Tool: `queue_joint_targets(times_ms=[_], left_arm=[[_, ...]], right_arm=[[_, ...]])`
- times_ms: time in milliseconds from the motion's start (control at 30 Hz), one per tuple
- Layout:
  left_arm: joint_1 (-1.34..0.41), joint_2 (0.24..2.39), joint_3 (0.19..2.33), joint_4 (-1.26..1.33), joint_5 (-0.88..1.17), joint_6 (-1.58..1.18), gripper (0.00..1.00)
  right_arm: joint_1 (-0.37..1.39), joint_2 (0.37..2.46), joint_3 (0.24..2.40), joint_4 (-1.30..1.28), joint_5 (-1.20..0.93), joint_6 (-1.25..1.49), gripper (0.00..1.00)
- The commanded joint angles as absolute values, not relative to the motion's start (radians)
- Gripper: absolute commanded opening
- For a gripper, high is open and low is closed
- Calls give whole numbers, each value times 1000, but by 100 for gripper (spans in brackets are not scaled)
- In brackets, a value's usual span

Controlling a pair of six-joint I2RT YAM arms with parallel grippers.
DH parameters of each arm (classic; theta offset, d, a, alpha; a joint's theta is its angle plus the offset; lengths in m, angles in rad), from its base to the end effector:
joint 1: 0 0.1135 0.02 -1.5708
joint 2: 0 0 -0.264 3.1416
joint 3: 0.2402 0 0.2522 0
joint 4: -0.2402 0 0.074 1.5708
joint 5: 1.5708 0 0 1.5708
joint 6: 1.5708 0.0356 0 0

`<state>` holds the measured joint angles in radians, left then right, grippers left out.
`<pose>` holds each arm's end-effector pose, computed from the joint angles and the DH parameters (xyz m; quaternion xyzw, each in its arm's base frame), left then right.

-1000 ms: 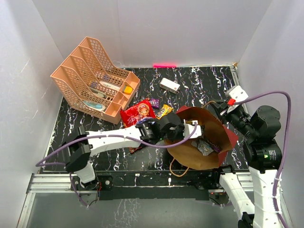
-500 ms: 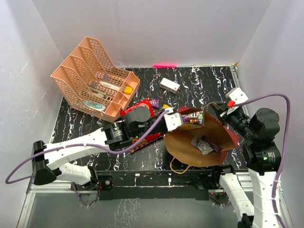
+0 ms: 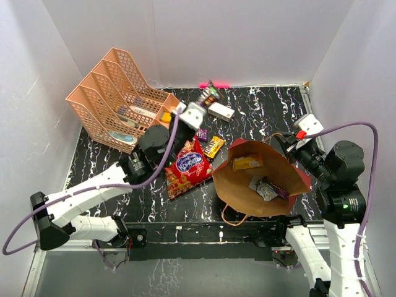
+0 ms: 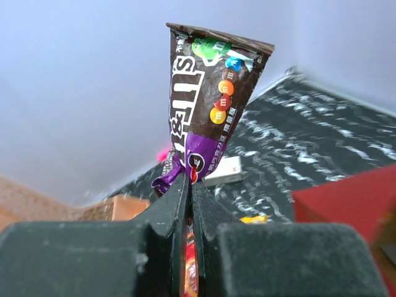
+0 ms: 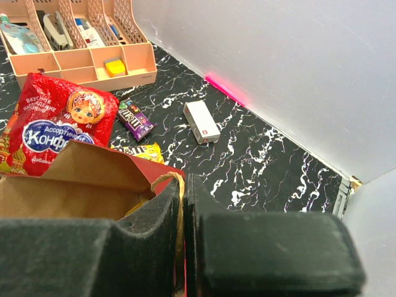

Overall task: Take the snacks out of the paper bag
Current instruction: Place the snack at the center of the board.

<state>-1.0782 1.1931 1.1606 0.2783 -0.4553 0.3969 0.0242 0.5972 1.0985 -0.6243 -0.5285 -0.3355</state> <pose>0.1425 -0.2324 0.4367 0.2713 0.5632 -0.1258 0.7704 0.0912 0.0202 0.4194 -0.2996 0.6806 0.0942 0.6619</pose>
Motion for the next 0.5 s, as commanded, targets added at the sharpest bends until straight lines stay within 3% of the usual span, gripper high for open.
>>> queue_joint_targets(times_ms=[0, 167, 467], left_arm=[[-912, 1213, 1143, 176, -604, 162, 0], [-711, 1296, 1145, -48, -404, -98, 0], [-625, 1403, 1112, -153, -325, -252, 0]], right_arm=[[23, 591, 1113, -560, -521, -333, 8], [23, 591, 1130, -575, -513, -338, 8], [24, 601, 1137, -575, -531, -336, 8]])
